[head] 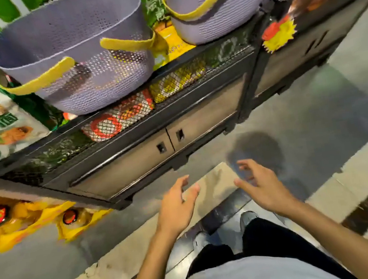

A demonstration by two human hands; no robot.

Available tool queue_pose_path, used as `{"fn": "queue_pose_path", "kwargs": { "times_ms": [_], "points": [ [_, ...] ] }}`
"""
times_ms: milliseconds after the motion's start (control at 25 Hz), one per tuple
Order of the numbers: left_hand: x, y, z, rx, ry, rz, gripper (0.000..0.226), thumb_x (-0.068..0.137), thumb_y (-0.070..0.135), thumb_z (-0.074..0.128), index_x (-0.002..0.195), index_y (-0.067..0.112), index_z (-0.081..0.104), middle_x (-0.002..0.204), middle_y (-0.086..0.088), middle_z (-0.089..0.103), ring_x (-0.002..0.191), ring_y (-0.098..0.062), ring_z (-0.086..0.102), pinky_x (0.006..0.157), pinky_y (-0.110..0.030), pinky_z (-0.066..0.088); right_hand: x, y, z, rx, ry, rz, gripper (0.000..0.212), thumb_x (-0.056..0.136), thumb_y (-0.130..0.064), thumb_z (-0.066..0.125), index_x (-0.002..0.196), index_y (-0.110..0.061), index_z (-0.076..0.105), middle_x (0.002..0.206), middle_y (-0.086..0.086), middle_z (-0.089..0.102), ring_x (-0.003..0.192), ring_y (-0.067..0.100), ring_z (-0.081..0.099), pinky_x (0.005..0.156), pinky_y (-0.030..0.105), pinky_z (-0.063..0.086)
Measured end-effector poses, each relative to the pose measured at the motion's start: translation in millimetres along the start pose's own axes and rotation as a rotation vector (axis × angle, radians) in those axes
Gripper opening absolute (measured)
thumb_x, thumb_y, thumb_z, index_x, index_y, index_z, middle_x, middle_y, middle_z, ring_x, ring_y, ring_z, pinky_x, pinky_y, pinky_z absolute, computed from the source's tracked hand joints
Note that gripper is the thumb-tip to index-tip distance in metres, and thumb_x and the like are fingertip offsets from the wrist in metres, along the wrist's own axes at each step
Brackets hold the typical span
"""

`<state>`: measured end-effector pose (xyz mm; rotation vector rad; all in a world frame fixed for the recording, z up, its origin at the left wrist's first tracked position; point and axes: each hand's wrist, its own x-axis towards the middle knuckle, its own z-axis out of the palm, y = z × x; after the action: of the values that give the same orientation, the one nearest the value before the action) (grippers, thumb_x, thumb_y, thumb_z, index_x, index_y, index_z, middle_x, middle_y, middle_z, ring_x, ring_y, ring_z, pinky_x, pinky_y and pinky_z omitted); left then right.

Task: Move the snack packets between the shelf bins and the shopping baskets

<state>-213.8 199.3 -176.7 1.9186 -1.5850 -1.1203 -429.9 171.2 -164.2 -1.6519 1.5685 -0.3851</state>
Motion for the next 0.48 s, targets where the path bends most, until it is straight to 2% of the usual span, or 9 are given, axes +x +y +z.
{"fn": "queue_pose_path", "kwargs": {
  "times_ms": [160,320,480],
  "points": [
    [23.9,50.1,59.2,0.092,-0.214,0.121,0.042,0.095,0.037,0.05,0.133,0.018,0.048,0.134,0.0,0.055,0.114,-0.022,0.057,0.097,-0.031,0.042,-46.1,62.2,-33.4,0.128,0.177,0.258,0.04,0.09,-0.025,0.061,0.126,-0.015,0.049,0.124,0.0,0.056,0.105,0.019,0.056,0.092,0.038,0.046],
    [42.3,117.4,140.6,0.136,-0.382,0.241,0.043,0.093,0.043,0.052,0.128,0.019,0.052,0.127,-0.001,0.06,0.114,-0.02,0.057,0.095,-0.032,0.043,-96.7,126.1,-75.8,0.237,0.315,0.458,0.044,0.09,-0.025,0.06,0.13,-0.014,0.047,0.122,0.003,0.056,0.093,0.019,0.057,0.087,0.033,0.047],
    [44.9,191.9,238.0,0.17,-0.556,0.371,0.046,0.094,0.04,0.051,0.134,0.018,0.048,0.133,-0.002,0.056,0.12,-0.019,0.054,0.101,-0.035,0.041,-146.6,192.3,-120.6,0.347,0.466,0.617,0.043,0.091,-0.024,0.06,0.13,-0.016,0.045,0.123,0.006,0.056,0.096,0.021,0.058,0.08,0.027,0.044]
  ]
}}
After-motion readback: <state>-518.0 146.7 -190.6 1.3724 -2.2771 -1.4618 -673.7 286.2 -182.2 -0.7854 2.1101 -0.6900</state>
